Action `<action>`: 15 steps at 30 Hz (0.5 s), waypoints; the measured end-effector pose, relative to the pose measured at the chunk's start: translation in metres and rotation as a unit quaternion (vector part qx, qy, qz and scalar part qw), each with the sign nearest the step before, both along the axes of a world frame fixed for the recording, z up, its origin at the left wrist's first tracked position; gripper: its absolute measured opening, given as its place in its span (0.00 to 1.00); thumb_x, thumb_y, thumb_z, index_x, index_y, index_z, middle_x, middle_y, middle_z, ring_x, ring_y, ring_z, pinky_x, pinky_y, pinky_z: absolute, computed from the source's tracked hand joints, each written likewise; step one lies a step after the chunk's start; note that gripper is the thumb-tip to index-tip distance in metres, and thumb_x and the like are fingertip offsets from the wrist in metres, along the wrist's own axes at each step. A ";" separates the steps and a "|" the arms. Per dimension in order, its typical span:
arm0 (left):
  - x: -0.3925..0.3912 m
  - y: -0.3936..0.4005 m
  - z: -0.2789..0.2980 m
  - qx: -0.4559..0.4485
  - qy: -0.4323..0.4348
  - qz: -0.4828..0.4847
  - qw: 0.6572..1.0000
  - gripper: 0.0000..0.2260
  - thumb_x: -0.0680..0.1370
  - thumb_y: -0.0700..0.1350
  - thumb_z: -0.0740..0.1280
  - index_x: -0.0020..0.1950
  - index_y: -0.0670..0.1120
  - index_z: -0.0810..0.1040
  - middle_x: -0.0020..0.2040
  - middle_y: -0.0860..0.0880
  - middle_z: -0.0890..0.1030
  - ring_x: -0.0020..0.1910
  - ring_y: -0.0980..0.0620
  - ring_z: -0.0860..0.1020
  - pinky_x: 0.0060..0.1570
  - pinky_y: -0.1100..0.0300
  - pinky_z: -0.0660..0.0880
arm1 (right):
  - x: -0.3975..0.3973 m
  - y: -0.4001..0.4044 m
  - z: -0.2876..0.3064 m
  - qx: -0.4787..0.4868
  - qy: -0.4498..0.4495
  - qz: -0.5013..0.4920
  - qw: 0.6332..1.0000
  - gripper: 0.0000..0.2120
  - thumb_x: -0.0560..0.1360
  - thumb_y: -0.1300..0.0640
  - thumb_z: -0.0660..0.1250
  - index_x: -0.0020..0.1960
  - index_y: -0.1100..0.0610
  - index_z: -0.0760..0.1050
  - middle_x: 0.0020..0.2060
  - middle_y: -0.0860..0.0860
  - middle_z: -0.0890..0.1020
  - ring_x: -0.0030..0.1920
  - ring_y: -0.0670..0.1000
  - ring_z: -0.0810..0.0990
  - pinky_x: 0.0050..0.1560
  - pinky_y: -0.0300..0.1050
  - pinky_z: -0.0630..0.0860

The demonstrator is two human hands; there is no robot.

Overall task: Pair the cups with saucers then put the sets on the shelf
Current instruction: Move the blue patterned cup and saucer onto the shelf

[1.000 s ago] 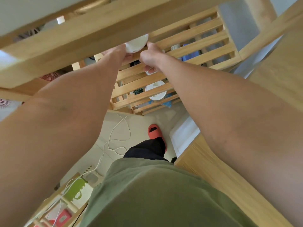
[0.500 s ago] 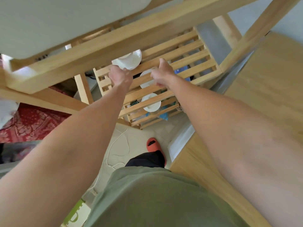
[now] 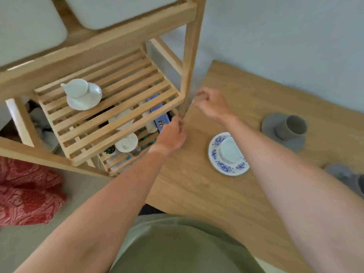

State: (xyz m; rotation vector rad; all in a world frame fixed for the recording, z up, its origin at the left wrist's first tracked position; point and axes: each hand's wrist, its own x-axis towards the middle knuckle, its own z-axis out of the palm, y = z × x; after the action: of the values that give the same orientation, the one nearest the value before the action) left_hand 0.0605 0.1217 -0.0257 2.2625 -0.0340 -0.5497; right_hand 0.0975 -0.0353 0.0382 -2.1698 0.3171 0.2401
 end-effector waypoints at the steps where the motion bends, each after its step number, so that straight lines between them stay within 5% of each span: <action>1: -0.007 -0.015 -0.001 0.019 0.009 -0.038 0.999 0.13 0.85 0.52 0.58 0.65 0.47 0.72 0.51 0.44 0.81 0.54 0.41 0.80 0.50 0.49 0.76 | -0.017 -0.020 0.000 -0.002 -0.002 -0.006 1.000 0.15 0.77 0.54 0.70 0.63 0.53 0.78 0.41 0.53 0.81 0.42 0.53 0.80 0.42 0.44 0.74; 4: -0.029 -0.051 -0.001 0.055 0.001 -0.112 0.992 0.15 0.85 0.53 0.59 0.68 0.47 0.73 0.62 0.43 0.81 0.62 0.41 0.78 0.61 0.46 0.75 | -0.066 -0.070 -0.008 -0.006 0.023 -0.017 1.000 0.19 0.77 0.46 0.69 0.65 0.52 0.77 0.50 0.53 0.82 0.52 0.55 0.82 0.52 0.50 0.78; 9: -0.052 -0.084 0.001 0.072 0.008 -0.140 0.988 0.14 0.83 0.49 0.61 0.67 0.46 0.72 0.60 0.41 0.81 0.58 0.37 0.80 0.57 0.42 0.78 | -0.126 -0.103 -0.019 -0.033 0.018 0.003 0.999 0.34 0.68 0.33 0.69 0.68 0.49 0.75 0.53 0.50 0.79 0.51 0.50 0.78 0.52 0.47 0.75; 12: -0.058 -0.095 0.005 0.046 0.051 -0.102 0.992 0.09 0.81 0.45 0.62 0.61 0.49 0.71 0.54 0.43 0.81 0.43 0.37 0.85 0.38 0.47 0.84 | -0.154 -0.106 -0.031 -0.063 0.018 0.028 0.997 0.41 0.61 0.32 0.74 0.69 0.49 0.73 0.58 0.49 0.79 0.56 0.51 0.77 0.56 0.47 0.74; 15: -0.063 -0.096 0.003 -0.020 0.120 -0.038 0.992 0.10 0.81 0.41 0.63 0.62 0.47 0.71 0.58 0.45 0.80 0.35 0.45 0.84 0.24 0.60 0.79 | -0.170 -0.100 -0.045 -0.083 -0.002 0.033 0.996 0.44 0.60 0.37 0.77 0.72 0.49 0.69 0.66 0.48 0.76 0.65 0.53 0.74 0.63 0.50 0.73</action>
State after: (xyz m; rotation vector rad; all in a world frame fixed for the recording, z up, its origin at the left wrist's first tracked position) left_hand -0.0021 0.0257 -0.0227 2.1479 -0.0110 -0.8510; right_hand -0.0721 -0.1350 -0.0071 -2.3481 0.2706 0.2548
